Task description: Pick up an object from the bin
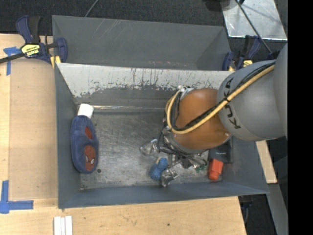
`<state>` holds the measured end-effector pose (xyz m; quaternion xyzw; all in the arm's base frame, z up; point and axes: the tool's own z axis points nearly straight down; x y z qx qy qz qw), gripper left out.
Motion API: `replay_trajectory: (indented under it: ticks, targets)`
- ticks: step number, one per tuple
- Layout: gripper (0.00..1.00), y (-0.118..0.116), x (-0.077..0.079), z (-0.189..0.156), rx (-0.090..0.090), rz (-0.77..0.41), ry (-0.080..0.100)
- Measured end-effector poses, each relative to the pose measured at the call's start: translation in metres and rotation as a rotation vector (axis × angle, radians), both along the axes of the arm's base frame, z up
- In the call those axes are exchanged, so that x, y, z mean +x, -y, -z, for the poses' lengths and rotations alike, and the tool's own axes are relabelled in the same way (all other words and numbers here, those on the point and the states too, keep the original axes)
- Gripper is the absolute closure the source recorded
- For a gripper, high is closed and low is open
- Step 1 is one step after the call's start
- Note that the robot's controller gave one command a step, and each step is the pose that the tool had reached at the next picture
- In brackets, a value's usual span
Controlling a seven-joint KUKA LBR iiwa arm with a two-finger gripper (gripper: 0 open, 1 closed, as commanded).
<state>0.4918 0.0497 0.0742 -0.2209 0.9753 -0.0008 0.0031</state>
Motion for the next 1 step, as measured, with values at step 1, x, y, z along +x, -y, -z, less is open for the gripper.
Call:
replay_trajectory:
  ticks: [1]
  targets:
    - [0.00, 0.0090, -0.0042, -0.0265, 0.000, -0.241, -0.001]
